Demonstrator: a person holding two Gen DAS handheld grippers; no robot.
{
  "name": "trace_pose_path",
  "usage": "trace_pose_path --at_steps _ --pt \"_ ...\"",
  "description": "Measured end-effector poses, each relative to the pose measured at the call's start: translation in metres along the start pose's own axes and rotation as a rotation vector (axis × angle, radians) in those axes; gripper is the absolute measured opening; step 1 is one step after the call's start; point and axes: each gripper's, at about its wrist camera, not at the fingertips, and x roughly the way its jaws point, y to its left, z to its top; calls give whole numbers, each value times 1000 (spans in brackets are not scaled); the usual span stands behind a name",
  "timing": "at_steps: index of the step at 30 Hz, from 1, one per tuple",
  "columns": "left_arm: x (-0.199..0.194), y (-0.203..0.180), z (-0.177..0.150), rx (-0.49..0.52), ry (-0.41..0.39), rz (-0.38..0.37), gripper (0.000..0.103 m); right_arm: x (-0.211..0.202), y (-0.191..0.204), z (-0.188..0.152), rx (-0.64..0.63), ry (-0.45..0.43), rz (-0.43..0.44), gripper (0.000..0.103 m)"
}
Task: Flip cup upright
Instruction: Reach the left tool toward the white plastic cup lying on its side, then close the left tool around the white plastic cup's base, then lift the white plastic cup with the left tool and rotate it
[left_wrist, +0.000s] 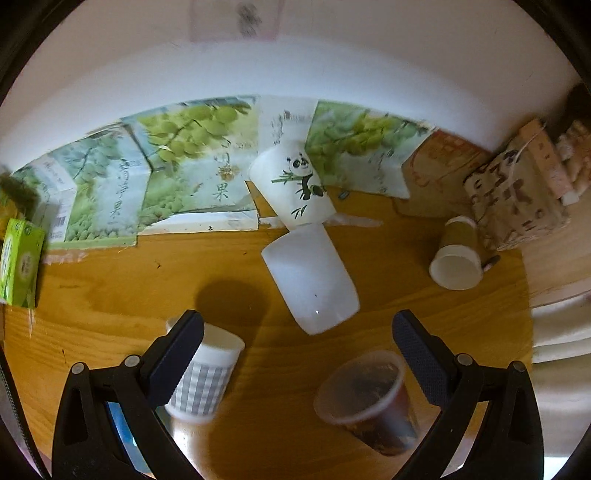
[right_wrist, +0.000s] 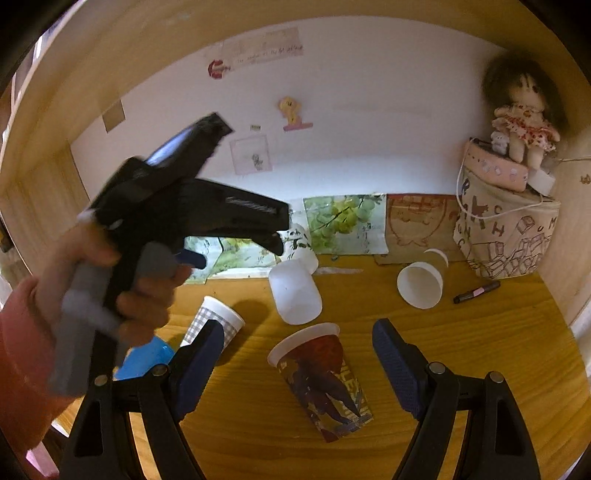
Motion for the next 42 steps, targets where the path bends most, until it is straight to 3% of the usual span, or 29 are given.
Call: trace_pose_path --at_steps 7,15,23,28,33,42 --pt "47 -1 15 -50 120 -6 102 19 7 -8 -46 37 8 83" --pt "79 7 22 -105 167 -5 102 27 6 -14 -52 74 34 83" --pt "103 10 22 -154 222 -62 97 32 2 -18 -28 97 14 83" --pt "112 3 21 -135 231 -77 87 34 -1 -22 -6 114 -3 83" --pt "125 -3 18 -110 241 -80 69 32 0 -25 14 124 -25 83" --pt "121 7 27 -104 224 -92 66 25 6 -26 12 122 -48 83"
